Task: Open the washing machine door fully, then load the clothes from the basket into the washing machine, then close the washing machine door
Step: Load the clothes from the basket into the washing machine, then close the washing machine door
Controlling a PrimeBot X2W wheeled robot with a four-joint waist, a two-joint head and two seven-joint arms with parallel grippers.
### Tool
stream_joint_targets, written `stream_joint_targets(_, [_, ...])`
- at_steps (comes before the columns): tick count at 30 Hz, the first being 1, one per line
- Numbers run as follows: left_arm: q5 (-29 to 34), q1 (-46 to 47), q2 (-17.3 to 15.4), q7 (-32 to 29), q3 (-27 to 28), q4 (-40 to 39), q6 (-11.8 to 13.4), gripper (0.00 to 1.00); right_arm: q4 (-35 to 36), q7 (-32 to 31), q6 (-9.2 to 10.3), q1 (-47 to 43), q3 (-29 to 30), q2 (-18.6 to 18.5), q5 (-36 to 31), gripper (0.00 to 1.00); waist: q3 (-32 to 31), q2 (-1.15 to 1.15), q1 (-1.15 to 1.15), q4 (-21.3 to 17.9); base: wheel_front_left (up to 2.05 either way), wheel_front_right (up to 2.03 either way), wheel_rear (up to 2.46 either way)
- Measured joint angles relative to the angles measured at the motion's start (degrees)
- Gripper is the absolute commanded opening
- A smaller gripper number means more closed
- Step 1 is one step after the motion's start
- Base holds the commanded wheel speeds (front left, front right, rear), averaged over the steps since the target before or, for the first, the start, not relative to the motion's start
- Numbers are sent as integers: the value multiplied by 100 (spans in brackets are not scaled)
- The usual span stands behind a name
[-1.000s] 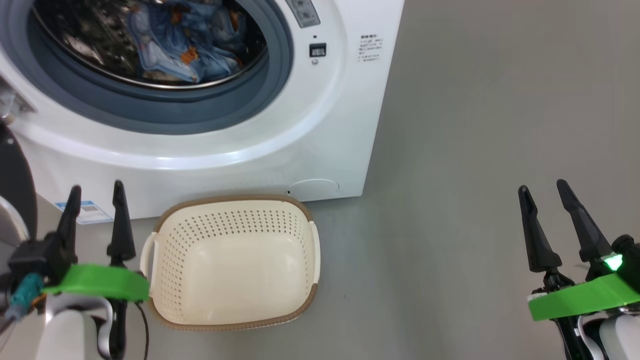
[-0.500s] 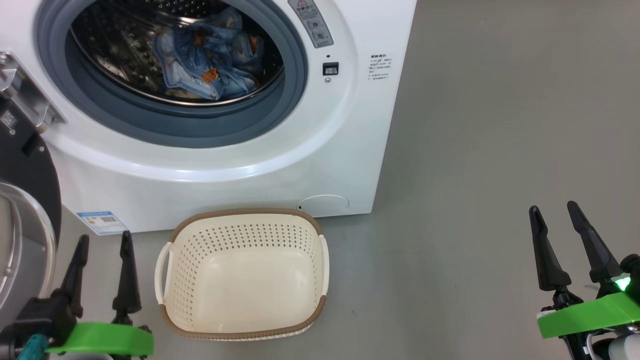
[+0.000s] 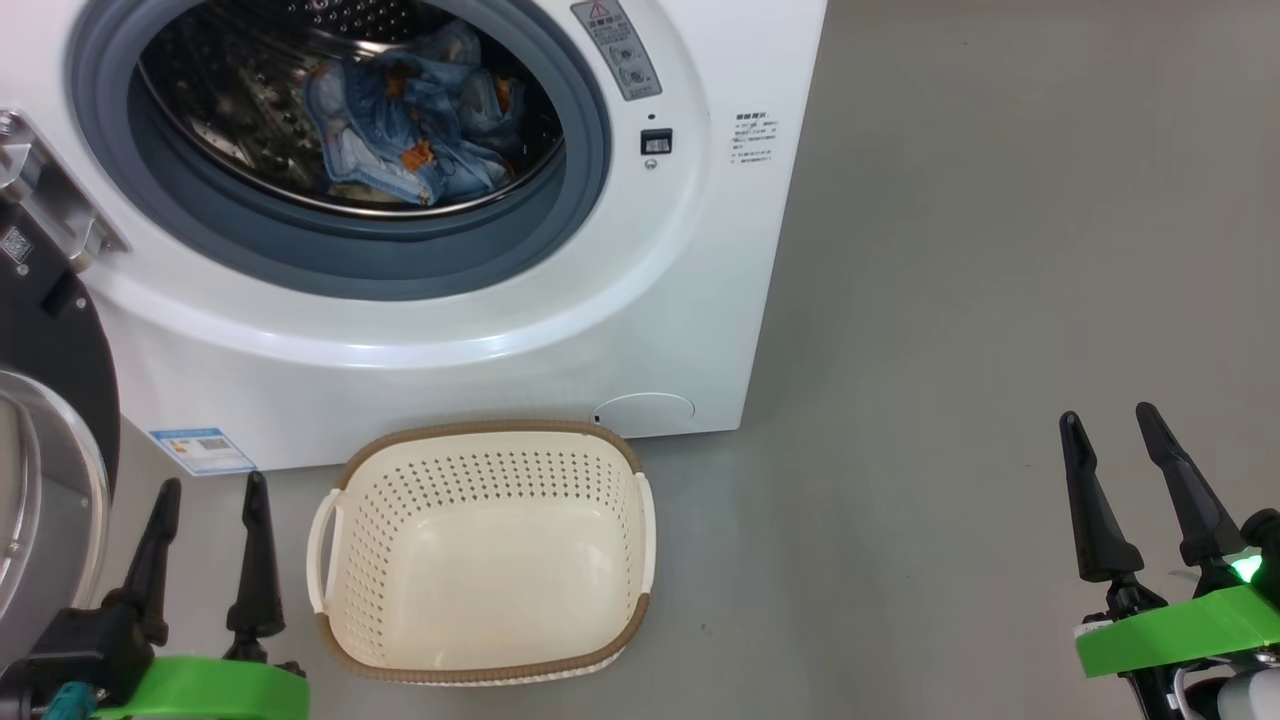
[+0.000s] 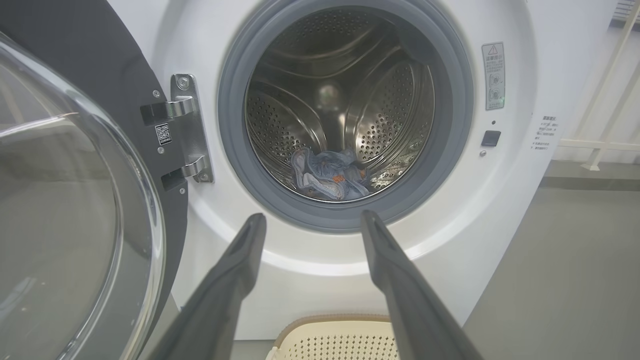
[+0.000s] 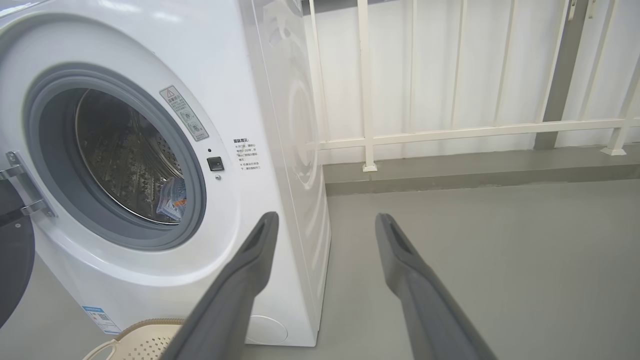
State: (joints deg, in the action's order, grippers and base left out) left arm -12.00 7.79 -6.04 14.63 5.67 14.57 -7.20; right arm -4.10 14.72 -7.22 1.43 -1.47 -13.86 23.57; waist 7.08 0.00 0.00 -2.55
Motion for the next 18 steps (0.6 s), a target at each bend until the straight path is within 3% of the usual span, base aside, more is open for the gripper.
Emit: stream_joint_targets(18, [2,1,22,0,-3,4,0,100,2,0,0,-1,7,0,0,100,76,0,0,-1,0,0,0])
